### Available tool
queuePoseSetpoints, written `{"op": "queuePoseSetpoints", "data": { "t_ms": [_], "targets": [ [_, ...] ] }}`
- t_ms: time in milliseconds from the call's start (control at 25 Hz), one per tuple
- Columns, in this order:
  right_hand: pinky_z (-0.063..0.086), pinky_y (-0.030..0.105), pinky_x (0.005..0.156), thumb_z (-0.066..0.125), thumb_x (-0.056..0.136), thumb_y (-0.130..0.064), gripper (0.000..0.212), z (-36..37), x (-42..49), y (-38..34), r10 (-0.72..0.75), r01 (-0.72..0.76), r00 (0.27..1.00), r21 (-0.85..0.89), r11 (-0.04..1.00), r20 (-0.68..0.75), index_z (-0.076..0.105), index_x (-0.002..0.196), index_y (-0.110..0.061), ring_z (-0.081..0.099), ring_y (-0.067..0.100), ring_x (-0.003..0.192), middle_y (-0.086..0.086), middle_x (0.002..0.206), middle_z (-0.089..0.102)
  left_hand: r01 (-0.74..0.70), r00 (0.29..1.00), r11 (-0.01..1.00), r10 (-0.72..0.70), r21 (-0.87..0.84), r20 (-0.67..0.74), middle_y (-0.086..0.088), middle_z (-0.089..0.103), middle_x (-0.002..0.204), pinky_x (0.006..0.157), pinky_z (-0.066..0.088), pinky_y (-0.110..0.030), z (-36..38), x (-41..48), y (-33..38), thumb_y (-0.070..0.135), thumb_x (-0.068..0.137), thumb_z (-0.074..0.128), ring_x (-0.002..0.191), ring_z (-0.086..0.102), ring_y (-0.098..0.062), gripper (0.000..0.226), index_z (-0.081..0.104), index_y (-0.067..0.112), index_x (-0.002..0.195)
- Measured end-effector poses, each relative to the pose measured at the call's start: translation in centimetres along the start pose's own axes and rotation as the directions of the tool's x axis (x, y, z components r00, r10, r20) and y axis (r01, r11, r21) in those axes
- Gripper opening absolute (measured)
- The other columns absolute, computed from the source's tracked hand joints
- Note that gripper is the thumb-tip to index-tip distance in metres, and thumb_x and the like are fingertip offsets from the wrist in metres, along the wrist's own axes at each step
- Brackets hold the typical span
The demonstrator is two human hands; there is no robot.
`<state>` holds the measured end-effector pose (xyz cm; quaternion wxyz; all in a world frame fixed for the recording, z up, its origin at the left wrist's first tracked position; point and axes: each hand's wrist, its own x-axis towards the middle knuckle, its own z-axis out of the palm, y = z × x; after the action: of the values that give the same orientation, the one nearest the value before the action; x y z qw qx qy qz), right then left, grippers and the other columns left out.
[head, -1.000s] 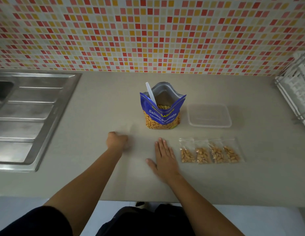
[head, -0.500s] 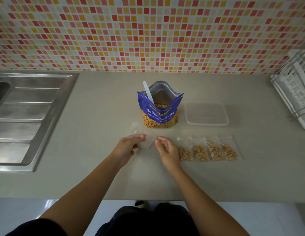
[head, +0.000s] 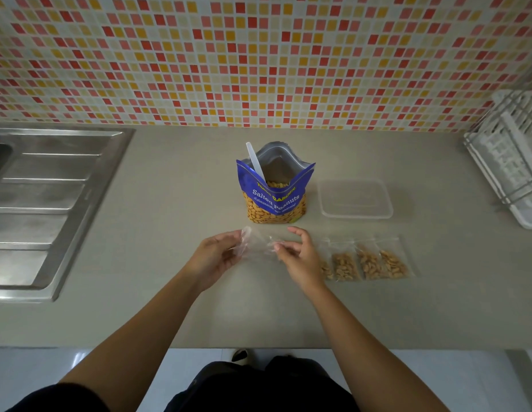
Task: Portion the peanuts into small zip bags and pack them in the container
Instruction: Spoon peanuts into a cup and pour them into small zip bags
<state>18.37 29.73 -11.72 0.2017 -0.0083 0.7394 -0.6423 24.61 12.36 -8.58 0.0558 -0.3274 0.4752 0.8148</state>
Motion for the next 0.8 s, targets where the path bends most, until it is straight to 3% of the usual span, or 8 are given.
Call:
{"op": "queuePoseSetpoints", "data": {
  "t_ms": [120, 280, 360, 520, 600, 720, 800],
  "targets": [
    [0.049, 0.019, 0.070, 0.069, 0.082, -0.012, 0.042, -0.7, 0.3, -0.5, -0.013, 0.013, 1.000, 0.035, 0.999, -0.014, 0.048, 0.118, -0.021, 0.062, 0.002, 0.067, -0.001, 0.083, 0.070, -0.030, 0.999, 1.000, 0.030, 0.008, 0.015, -0.005, 0.071, 0.081, 0.064, 0.055, -0.016, 0.1, 0.2, -0.3, -0.002, 0.088, 0.055, 0.068, 0.068, -0.007, 0.018, 0.066, 0.001, 0.102],
    [0.050, 0.014, 0.063, 0.074, 0.076, -0.006, 0.051, -1.7, 0.3, -1.3, -0.001, 0.001, 1.000, 0.090, 0.996, 0.002, 0.048, 0.119, -0.017, 0.065, 0.001, 0.071, -0.001, 0.083, 0.067, -0.103, 0.995, 0.992, 0.103, 0.074, 0.014, -0.003, 0.071, 0.078, 0.067, 0.056, -0.017, 0.5, 0.5, -0.2, -0.005, 0.085, 0.058, 0.070, 0.067, -0.009, 0.018, 0.066, 0.002, 0.100],
    [0.054, 0.021, 0.068, 0.074, 0.076, -0.007, 0.052, -2.0, 0.5, -1.3, 0.000, 0.001, 1.000, 0.087, 0.996, -0.018, 0.049, 0.120, -0.017, 0.067, 0.007, 0.073, 0.002, 0.086, 0.069, -0.129, 0.991, 0.971, 0.134, 0.199, -0.012, -0.005, 0.069, 0.076, 0.065, 0.055, -0.017, 0.6, 0.6, 0.1, -0.005, 0.084, 0.060, 0.069, 0.065, -0.011, 0.015, 0.067, 0.005, 0.093],
    [0.056, 0.030, 0.077, 0.072, 0.077, -0.005, 0.052, -2.3, 0.5, -1.4, 0.004, -0.003, 1.000, 0.101, 0.995, -0.015, 0.047, 0.119, -0.022, 0.068, 0.011, 0.075, 0.004, 0.084, 0.070, -0.181, 0.966, 0.832, 0.250, 0.524, -0.064, 0.004, 0.064, 0.058, 0.063, 0.054, -0.018, 0.6, 1.1, 0.6, -0.006, 0.082, 0.062, 0.054, 0.058, -0.007, 0.024, 0.070, 0.017, 0.077],
    [0.055, 0.025, 0.073, 0.072, 0.077, -0.003, 0.053, -2.4, 0.2, -1.8, 0.040, -0.034, 0.999, 0.208, 0.977, -0.027, 0.046, 0.119, -0.022, 0.067, 0.013, 0.078, 0.004, 0.085, 0.069, -0.177, 0.963, 0.821, 0.259, 0.543, -0.077, 0.005, 0.062, 0.055, 0.062, 0.054, -0.019, 0.9, 1.2, 0.8, -0.006, 0.081, 0.062, 0.051, 0.056, -0.007, 0.025, 0.069, 0.017, 0.075],
    [0.049, 0.018, 0.068, 0.071, 0.079, -0.006, 0.046, -2.2, 0.2, -2.0, 0.100, -0.055, 0.988, 0.329, 0.943, -0.121, 0.047, 0.116, -0.018, 0.062, 0.008, 0.074, 0.002, 0.089, 0.065, -0.154, 0.974, 0.860, 0.214, 0.486, -0.070, -0.008, 0.062, 0.068, 0.063, 0.052, -0.019, 1.7, 0.8, 1.3, -0.004, 0.082, 0.061, 0.061, 0.057, -0.015, 0.018, 0.067, 0.012, 0.078],
    [0.046, 0.020, 0.074, 0.071, 0.080, -0.014, 0.037, -2.4, 0.2, -1.8, -0.003, 0.049, 0.963, 0.165, 0.985, -0.268, 0.051, 0.111, -0.017, 0.060, 0.008, 0.079, 0.001, 0.094, 0.062, -0.157, 0.975, 0.868, 0.212, 0.471, -0.066, -0.009, 0.064, 0.071, 0.061, 0.052, -0.018, 1.9, 0.6, 1.8, -0.003, 0.083, 0.060, 0.064, 0.057, -0.017, 0.017, 0.067, 0.011, 0.079]
  ]
}}
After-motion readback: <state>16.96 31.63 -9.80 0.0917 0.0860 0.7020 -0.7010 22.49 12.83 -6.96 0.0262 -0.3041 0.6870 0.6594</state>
